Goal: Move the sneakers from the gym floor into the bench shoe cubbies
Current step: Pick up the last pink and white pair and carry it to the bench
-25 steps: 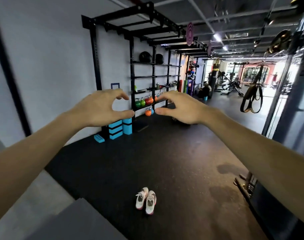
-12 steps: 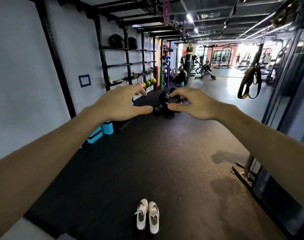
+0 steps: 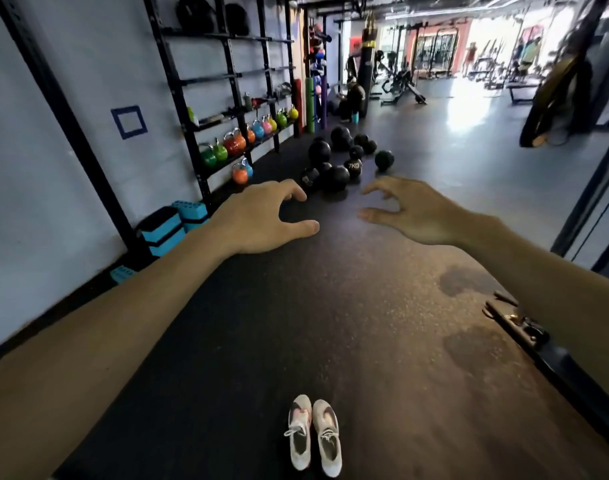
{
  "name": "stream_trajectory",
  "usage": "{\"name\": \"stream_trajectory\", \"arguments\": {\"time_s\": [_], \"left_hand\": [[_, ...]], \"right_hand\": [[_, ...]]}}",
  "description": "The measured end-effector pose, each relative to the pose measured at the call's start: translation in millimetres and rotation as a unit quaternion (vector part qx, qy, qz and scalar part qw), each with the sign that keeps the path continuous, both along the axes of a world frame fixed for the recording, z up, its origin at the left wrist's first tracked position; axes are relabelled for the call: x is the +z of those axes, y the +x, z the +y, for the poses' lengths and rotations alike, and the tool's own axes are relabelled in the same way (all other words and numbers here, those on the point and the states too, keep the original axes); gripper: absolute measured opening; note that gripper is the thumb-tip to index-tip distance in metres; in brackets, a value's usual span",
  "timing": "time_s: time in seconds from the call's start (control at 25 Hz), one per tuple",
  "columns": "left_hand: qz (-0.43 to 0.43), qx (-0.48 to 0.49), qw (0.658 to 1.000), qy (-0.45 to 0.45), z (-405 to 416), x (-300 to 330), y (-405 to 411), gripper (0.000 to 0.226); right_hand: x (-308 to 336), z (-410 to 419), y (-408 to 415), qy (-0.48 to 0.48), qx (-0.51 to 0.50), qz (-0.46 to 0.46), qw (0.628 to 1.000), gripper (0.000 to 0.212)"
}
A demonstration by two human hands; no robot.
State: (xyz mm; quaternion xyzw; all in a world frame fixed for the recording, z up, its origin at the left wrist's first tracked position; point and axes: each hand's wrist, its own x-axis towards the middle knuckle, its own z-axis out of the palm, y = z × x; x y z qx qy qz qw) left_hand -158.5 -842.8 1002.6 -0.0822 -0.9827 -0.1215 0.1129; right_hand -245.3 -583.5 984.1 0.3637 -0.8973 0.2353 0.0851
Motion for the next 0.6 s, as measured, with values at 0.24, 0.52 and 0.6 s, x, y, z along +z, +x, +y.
{"name": "stream_trajectory", "arguments": {"time_s": [0.24, 0.52, 0.6], "left_hand": [[-0.06, -0.024, 0.997, 0.031, -35, -135, -96, 0.062], [-0.133, -0.034, 0.989, 0.057, -68, -365, -148, 0.059], [-0.148, -0.028, 0.987, 0.058, -75, -445, -152, 0.059]], "right_hand": [[-135, -52, -74, 0.012, -0.024, -0.014, 1.0, 0.078], [-357, -88, -114, 0.05, -0.062, -0.084, 0.993, 0.065], [-437, -95, -118, 0.066, -0.062, -0.098, 0.991, 0.065]]}}
